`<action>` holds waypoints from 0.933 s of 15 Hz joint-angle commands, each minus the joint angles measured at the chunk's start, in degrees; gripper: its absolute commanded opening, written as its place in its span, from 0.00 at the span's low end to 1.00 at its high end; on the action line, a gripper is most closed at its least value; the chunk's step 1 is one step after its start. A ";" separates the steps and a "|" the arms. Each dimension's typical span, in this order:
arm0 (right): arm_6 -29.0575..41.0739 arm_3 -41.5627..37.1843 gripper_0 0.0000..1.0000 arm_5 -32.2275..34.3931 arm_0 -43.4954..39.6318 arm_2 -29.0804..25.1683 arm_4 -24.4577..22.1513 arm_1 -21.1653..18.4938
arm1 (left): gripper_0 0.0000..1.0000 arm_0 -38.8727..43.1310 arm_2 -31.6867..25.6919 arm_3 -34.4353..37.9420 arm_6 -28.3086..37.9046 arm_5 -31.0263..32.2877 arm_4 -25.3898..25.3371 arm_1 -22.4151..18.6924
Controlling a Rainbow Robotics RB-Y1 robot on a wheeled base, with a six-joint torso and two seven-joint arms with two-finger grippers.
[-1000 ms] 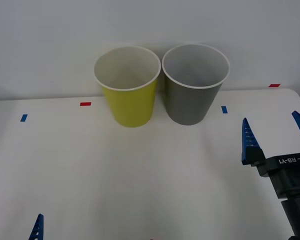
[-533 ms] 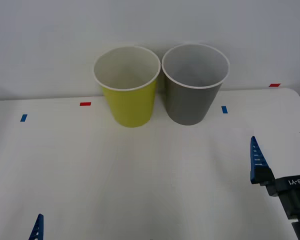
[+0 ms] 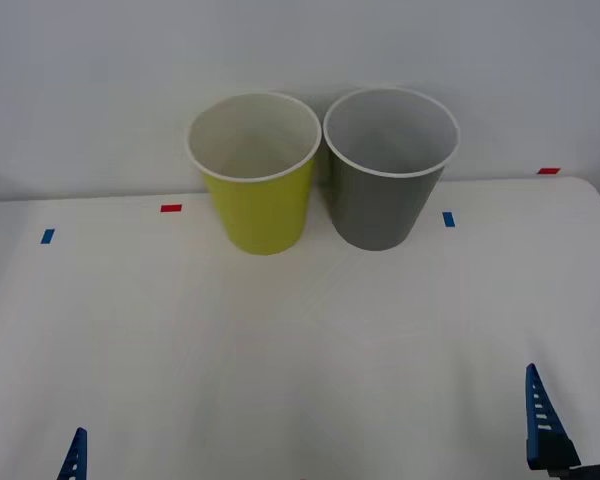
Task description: Put cans in the gray bin and PET bottles in the light green bin.
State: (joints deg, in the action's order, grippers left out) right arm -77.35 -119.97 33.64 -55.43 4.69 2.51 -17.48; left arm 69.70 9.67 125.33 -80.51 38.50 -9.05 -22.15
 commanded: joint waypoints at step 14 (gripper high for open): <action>-0.43 0.00 1.00 1.78 -4.16 6.12 0.13 -0.36 | 1.00 0.00 0.00 0.00 0.00 0.00 0.00 0.00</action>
State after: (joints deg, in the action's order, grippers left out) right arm -77.77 -119.97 35.43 -59.59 10.81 2.65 -17.84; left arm 69.70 9.67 125.33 -80.51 38.50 -9.05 -22.15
